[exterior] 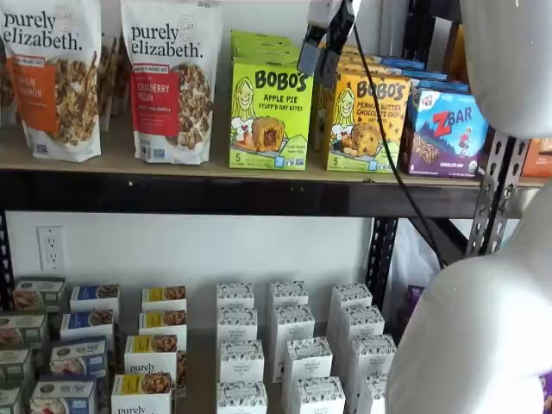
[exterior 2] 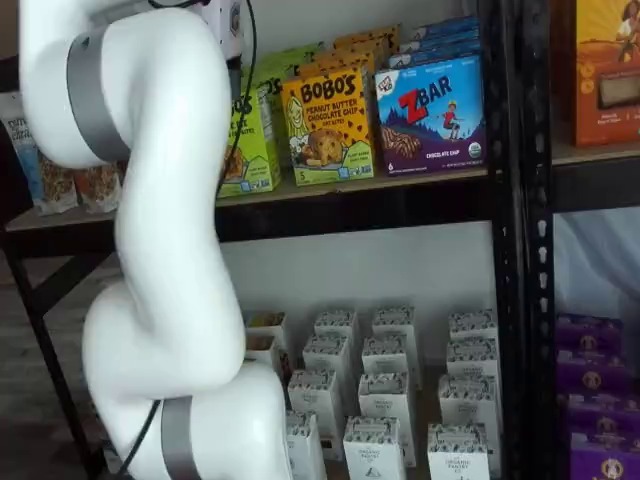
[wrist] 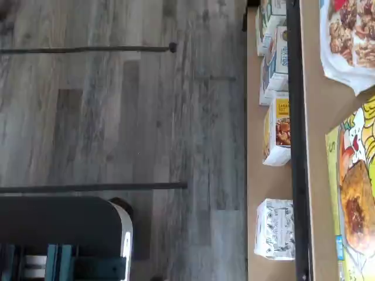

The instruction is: Pick the green box on the top shelf, the fourth from the left

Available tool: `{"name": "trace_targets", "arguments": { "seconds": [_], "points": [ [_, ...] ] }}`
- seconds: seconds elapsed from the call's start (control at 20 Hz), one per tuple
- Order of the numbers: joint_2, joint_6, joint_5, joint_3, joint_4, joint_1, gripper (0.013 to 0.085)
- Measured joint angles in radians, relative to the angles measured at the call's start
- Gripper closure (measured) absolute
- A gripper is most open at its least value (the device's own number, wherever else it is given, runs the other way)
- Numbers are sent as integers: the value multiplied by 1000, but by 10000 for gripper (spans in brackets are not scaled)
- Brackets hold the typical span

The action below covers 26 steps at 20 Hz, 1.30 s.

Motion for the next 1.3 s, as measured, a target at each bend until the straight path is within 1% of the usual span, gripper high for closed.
{"name": "trace_targets", "arguments": {
  "seconds": [0.1,0.35,0.55,0.65,0.85,1.15,1.3],
  "points": [
    [-3,-4,-14,0,8,-7,130],
    [22,-11,0,-45,20,-23,130],
    [31,-13,-8,-56,30,-29,130],
    [22,-14,-39,-41,35,-28,130],
    [-9,-13,-134,12,49,-22,130],
    [-14,-5,-201,35,47,-7,130],
    [-13,-4,-233,45,54,-4,130]
  ]
}}
